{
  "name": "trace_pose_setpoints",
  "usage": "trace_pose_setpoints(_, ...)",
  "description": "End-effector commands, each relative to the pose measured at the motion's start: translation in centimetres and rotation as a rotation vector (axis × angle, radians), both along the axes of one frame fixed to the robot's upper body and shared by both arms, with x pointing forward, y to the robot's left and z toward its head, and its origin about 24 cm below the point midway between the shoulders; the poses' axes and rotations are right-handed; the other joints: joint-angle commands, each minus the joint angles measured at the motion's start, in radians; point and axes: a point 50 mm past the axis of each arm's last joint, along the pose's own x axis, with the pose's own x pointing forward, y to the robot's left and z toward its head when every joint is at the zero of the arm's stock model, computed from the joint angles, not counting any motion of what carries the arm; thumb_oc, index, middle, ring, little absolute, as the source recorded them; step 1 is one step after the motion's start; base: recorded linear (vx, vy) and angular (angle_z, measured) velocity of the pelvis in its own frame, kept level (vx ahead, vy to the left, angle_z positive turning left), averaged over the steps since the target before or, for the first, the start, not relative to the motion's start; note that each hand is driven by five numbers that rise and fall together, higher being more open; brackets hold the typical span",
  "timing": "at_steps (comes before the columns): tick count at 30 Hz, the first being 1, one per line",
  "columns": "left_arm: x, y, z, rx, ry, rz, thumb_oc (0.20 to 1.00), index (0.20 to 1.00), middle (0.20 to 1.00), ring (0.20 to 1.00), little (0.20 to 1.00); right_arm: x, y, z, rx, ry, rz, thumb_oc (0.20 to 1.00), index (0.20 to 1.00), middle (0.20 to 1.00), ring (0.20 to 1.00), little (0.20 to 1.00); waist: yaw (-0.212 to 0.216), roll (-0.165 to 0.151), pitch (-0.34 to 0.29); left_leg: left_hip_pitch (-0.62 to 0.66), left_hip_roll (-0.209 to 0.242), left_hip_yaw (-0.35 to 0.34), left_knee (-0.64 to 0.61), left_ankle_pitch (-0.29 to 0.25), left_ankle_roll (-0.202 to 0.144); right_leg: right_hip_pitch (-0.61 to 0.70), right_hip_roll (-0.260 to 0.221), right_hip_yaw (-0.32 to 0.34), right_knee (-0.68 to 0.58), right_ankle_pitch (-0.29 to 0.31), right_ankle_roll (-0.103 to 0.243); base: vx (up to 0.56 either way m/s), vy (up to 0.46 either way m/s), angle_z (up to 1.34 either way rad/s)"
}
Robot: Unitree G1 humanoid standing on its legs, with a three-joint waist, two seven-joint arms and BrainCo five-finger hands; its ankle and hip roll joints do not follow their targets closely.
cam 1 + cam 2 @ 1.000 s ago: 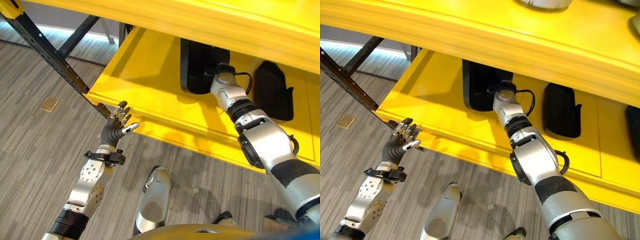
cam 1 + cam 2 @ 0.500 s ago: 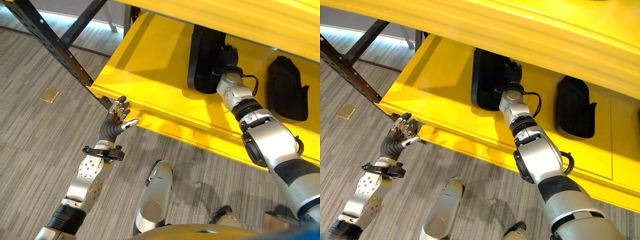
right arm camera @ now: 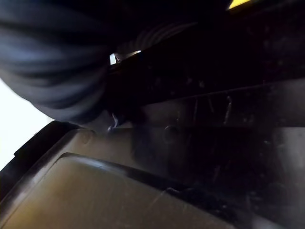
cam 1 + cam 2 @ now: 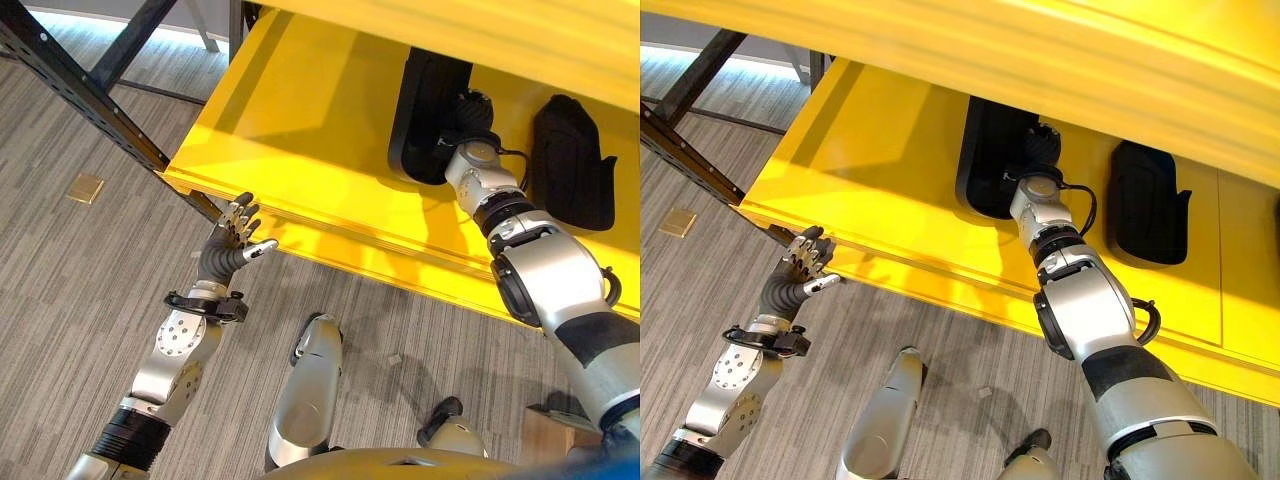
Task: Move parts from the plastic box to the shelf.
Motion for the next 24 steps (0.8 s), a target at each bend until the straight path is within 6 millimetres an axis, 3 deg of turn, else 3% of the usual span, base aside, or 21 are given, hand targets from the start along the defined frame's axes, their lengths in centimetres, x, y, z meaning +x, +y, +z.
trace_pose_setpoints(1,0.2,-0.7,3.2,0.028,-0.161,-0.048,1.000,1.000,1.000,1.000,1.000,0.0,-1.7,4.8,0.009,-0.143,-0.063,0.200,0.200,0.200,0.200,0.200,0.023,0.017,-0.010,0.037,-0.003,0.038,-0.068,0.024,0.037,-0.088,0.000,0.053,0.253,-0.088,-0.007,0.00,0.000,0.00)
trace_pose_setpoints(10,0.1,-0.7,3.1,0.028,-0.162,-0.050,1.000,1.000,1.000,1.000,1.000,0.0,-2.3,3.1,0.045,-0.090,-0.089,0.200,0.200,0.200,0.200,0.200,0.024,0.025,0.003,0.030,0.002,0.036,-0.059,0.023,0.037,-0.095,0.004,0.056,0.262,-0.095,-0.008,0.00,-0.001,-0.01)
trace_pose_setpoints(24,0.2,-0.8,3.3,0.030,-0.174,-0.050,1.000,1.000,1.000,1.000,1.000,0.1,-0.9,1.8,0.098,-0.067,-0.063,0.200,0.200,0.200,0.200,0.200,0.022,0.034,0.009,0.022,0.007,0.036,-0.057,0.025,0.031,-0.105,0.007,0.062,0.266,-0.100,-0.007,0.00,0.000,0.00)
